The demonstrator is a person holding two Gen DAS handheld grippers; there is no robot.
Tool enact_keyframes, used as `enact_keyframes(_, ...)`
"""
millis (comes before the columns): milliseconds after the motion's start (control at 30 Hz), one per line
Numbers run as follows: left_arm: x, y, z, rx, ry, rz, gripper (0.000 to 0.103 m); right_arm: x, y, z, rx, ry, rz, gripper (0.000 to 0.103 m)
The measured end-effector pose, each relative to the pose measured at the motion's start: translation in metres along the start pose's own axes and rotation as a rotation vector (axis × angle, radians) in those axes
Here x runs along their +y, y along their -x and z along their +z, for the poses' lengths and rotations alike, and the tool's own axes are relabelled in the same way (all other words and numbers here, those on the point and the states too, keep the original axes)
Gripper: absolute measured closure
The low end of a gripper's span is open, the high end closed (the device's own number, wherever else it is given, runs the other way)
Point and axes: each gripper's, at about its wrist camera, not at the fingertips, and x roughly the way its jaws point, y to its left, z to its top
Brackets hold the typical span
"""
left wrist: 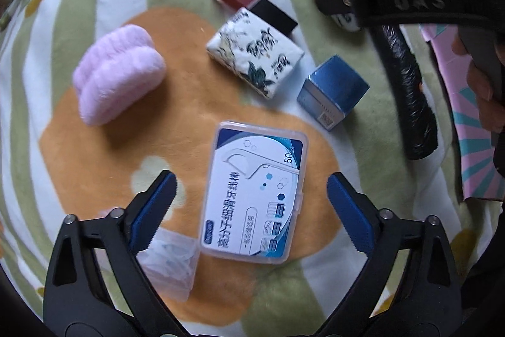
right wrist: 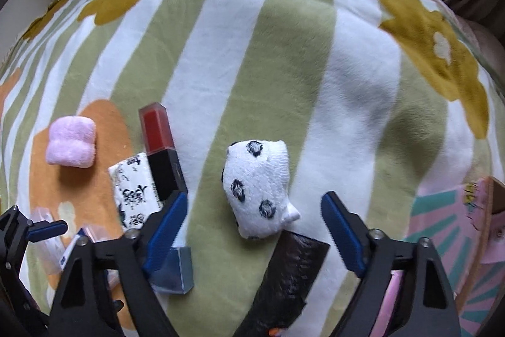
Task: Organize objects
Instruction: 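Grasp the floss pick box with the left tool while the right tool grasps the panda plush, then carry the floss pick box and panda plush over the cardboard box with both tools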
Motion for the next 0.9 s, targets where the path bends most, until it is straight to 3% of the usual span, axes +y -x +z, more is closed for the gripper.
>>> enact_keyframes(67, -0.002, -0.005, -0.003, 0.006, -0.001, 0.006, 0.017, 0.001, -0.007, 0.000, 0.009, 0.015, -0.008, 0.035)
enact_keyframes(167, -0.004, -0.012, -0.008, 0.019, -0.005, -0.001, 0.035, 0.001, -0.015, 0.000, 0.026, 0.021, -0.016, 0.049)
enact_keyframes(300, -0.004, -0.014, -0.014, 0.017, -0.018, -0.003, 0.046, -0.001, -0.019, -0.002, 0.034, 0.015, -0.036, 0.068)
enact_keyframes(600, 0.001, -0.008, -0.031, 0.000, -0.052, -0.021, 0.046, 0.000, -0.015, -0.005, 0.026, 0.009, -0.038, 0.072)
enact_keyframes(900, 0.016, 0.023, -0.050, -0.038, -0.076, -0.023, 0.046, 0.005, 0.012, -0.004, -0.014, 0.001, -0.031, 0.072)
